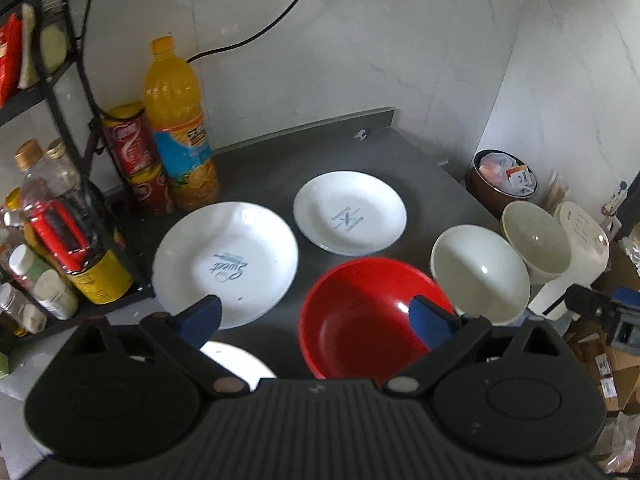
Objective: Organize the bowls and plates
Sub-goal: 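Move both grippers toward the white bowl beside the red bowl, then close the left gripper on the white bowl rim while the right gripper closes on it too, then lift the white bowl with both grippers and carry it over the red bowl, then lower the white bowl into the red bowl and open both grippers, then move both grippers to the cream bowl and close them on its rim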
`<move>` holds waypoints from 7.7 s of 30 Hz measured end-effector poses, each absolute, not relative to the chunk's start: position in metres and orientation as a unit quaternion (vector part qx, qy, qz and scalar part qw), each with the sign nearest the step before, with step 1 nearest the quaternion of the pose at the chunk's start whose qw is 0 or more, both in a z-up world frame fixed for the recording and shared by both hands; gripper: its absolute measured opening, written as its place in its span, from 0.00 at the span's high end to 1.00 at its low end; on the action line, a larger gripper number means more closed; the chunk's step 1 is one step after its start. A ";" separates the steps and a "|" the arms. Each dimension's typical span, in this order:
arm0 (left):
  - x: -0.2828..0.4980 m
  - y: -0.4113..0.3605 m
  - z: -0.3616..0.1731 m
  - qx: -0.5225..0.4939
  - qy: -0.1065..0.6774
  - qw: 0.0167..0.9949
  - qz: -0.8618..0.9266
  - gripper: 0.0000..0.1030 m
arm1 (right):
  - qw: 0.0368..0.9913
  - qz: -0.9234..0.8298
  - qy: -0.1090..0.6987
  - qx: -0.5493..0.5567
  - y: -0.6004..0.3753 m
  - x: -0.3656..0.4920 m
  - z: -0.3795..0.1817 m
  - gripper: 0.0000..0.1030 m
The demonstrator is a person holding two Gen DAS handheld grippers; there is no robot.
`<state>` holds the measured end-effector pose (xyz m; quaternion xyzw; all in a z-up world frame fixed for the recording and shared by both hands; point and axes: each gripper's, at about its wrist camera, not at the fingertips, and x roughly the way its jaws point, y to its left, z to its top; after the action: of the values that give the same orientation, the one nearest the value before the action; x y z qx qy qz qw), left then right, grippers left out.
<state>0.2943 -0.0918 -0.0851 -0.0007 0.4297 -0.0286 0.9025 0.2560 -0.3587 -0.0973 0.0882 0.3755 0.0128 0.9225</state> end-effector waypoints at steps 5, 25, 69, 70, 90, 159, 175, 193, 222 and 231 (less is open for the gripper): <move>0.314 -0.121 -0.092 0.000 0.434 0.901 -0.025 0.05 | 0.917 0.027 0.389 0.082 -0.380 0.277 -0.107 0.13; 0.390 -0.205 -0.130 0.036 0.482 0.873 -0.057 0.27 | 0.860 0.022 0.485 0.153 -0.430 0.330 -0.170 0.49; 0.489 -0.240 -0.235 0.026 0.610 0.782 -0.120 0.90 | 0.819 -0.006 0.518 0.246 -0.442 0.350 -0.222 0.86; 0.488 -0.239 -0.234 0.024 0.610 0.783 -0.120 0.91 | 0.822 -0.006 0.515 0.243 -0.442 0.350 -0.219 0.86; 0.482 -0.227 -0.175 -0.017 0.572 0.810 -0.127 0.93 | 0.852 0.014 0.455 0.259 -0.450 0.341 -0.176 0.87; 0.383 -0.092 -0.194 -0.099 0.609 0.785 0.061 0.94 | 0.814 0.195 0.541 0.084 -0.316 0.341 -0.192 0.87; 0.390 -0.093 -0.207 -0.085 0.639 0.762 0.063 0.90 | 0.829 0.180 0.525 0.072 -0.311 0.343 -0.192 0.71; 0.401 -0.108 -0.162 -0.006 0.593 0.802 0.068 0.33 | 0.854 0.118 0.491 0.125 -0.347 0.343 -0.179 0.32; 0.446 -0.217 -0.153 0.020 0.560 0.827 -0.038 0.30 | 0.876 -0.023 0.441 0.196 -0.439 0.331 -0.165 0.11; 0.456 -0.258 -0.156 0.016 0.557 0.829 -0.053 0.30 | 0.878 -0.059 0.426 0.212 -0.474 0.327 -0.169 0.15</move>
<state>0.4563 -0.2576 -0.1555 0.0163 0.5572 -0.0526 0.8285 0.3267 -0.4740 -0.1687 0.2115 0.4261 -0.0587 0.8777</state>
